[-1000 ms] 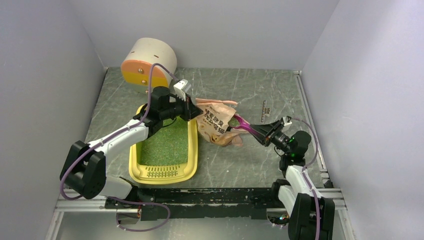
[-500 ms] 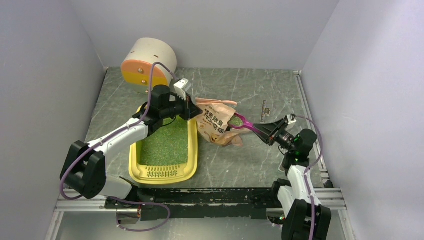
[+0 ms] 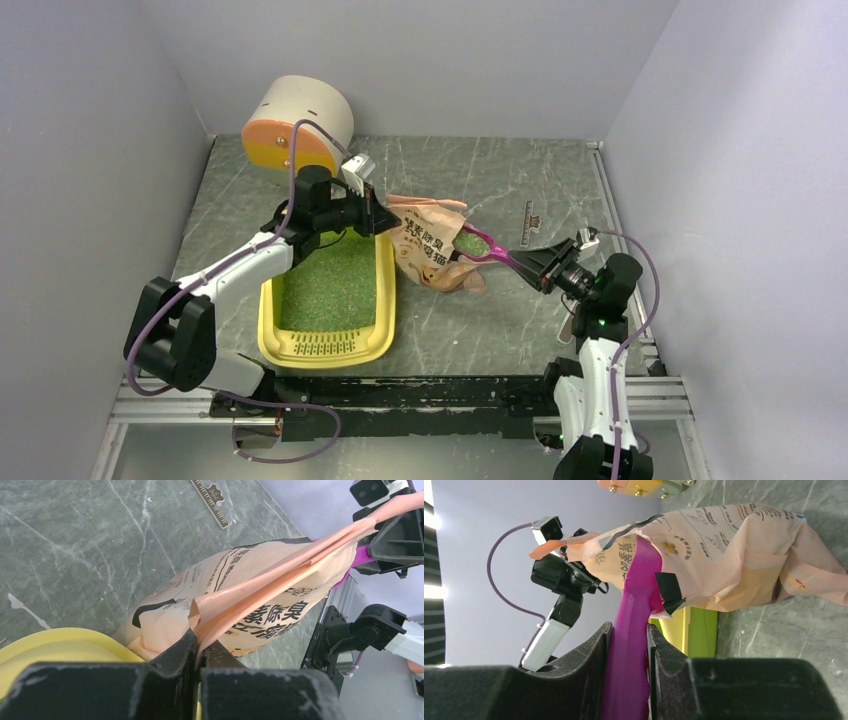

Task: Fill the litter box with clean litter
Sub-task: 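Scoop the cat litter from the cat litter bag.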

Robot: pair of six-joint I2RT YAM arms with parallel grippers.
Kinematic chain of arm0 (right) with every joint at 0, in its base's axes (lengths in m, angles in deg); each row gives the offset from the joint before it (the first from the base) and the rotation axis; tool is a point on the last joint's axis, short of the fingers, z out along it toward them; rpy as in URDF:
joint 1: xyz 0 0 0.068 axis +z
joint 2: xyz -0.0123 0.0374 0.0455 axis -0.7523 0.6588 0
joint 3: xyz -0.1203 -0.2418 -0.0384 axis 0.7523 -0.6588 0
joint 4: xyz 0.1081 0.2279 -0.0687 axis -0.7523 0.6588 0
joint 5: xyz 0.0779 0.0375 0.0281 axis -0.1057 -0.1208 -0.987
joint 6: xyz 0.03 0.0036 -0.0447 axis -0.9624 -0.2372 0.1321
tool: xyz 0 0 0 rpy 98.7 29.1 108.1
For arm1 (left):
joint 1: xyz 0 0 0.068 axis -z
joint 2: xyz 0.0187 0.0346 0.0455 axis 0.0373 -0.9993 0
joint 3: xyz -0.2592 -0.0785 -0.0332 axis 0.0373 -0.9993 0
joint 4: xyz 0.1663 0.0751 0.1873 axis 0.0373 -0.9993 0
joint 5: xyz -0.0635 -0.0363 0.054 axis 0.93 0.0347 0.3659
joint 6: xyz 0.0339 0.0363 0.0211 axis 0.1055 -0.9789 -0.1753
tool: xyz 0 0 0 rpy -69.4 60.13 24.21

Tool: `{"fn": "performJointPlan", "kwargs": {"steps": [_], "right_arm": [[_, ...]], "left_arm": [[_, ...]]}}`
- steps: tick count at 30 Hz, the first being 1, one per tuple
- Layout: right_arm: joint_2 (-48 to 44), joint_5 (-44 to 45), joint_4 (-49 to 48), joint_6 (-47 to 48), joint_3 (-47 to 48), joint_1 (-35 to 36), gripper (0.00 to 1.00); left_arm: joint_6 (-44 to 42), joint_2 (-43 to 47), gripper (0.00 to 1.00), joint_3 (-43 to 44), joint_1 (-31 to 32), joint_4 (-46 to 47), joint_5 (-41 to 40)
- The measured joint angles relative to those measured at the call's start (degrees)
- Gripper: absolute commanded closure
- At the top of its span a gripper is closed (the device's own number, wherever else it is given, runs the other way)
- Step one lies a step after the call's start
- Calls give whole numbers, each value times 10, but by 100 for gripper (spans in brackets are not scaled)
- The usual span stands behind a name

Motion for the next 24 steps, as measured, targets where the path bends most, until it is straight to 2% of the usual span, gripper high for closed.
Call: {"fn": "performJointPlan", "kwargs": {"steps": [9,24], "right_arm": [[-12,6,78,24,31,-5,100],[7,24,126,35,75,-16,100]], "left_arm": [[-5,-1,95,0,-5,-6,6],[-2,-47,95,36,-8,2,12]]}}
